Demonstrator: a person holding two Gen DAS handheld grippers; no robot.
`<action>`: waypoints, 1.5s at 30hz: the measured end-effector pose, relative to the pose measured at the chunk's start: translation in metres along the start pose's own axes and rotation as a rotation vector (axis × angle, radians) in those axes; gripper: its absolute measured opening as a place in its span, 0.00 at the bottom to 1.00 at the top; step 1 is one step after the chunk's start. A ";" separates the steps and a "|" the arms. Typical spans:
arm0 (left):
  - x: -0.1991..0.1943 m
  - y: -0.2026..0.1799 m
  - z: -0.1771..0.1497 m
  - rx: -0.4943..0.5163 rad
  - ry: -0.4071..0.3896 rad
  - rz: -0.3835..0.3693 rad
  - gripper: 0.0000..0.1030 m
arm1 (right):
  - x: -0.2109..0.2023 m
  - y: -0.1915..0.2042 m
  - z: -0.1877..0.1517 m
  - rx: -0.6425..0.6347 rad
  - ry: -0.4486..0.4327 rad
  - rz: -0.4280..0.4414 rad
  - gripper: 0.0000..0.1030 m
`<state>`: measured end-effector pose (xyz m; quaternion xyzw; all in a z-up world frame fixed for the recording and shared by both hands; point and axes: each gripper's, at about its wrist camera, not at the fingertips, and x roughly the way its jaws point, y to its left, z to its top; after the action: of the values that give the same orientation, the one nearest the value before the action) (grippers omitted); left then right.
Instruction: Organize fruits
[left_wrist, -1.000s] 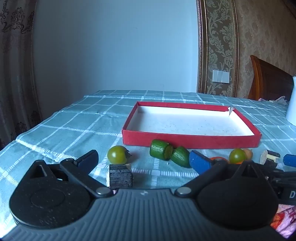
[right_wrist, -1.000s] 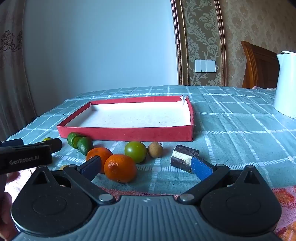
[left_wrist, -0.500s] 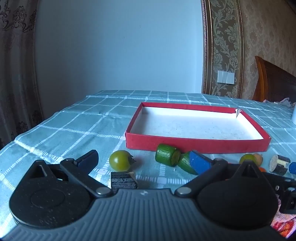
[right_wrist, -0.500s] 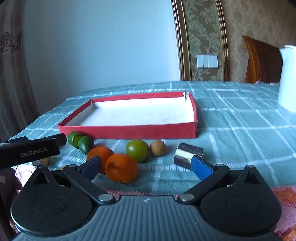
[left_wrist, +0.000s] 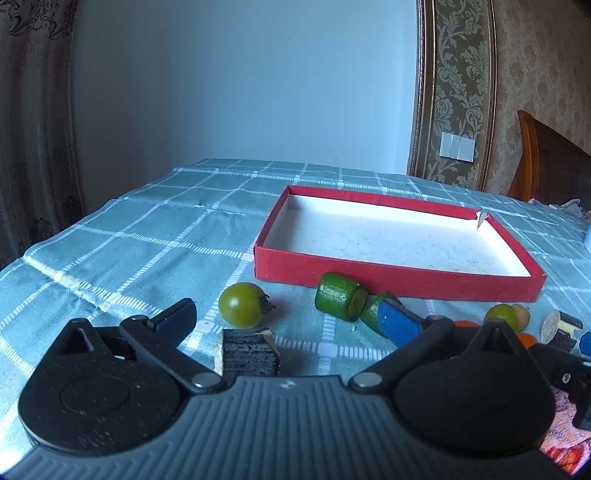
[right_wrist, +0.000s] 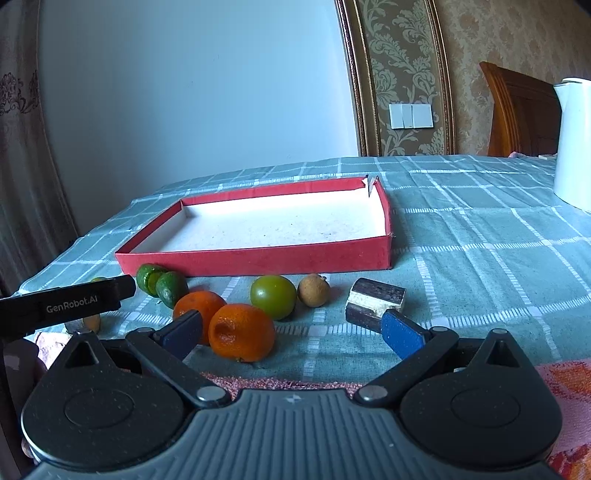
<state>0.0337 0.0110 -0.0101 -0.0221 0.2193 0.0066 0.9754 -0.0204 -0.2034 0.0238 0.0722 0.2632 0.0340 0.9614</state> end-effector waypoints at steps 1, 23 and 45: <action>0.000 0.000 0.000 0.000 0.000 -0.001 1.00 | -0.001 0.000 0.000 0.000 -0.003 0.000 1.00; 0.001 0.000 0.001 0.001 -0.001 0.015 1.00 | -0.004 -0.002 0.000 0.011 -0.021 -0.011 1.00; -0.005 -0.004 -0.001 0.014 -0.024 0.050 1.00 | -0.007 -0.003 -0.001 0.017 -0.036 -0.013 1.00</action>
<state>0.0292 0.0072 -0.0088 -0.0097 0.2079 0.0298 0.9776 -0.0265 -0.2071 0.0257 0.0791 0.2464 0.0240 0.9656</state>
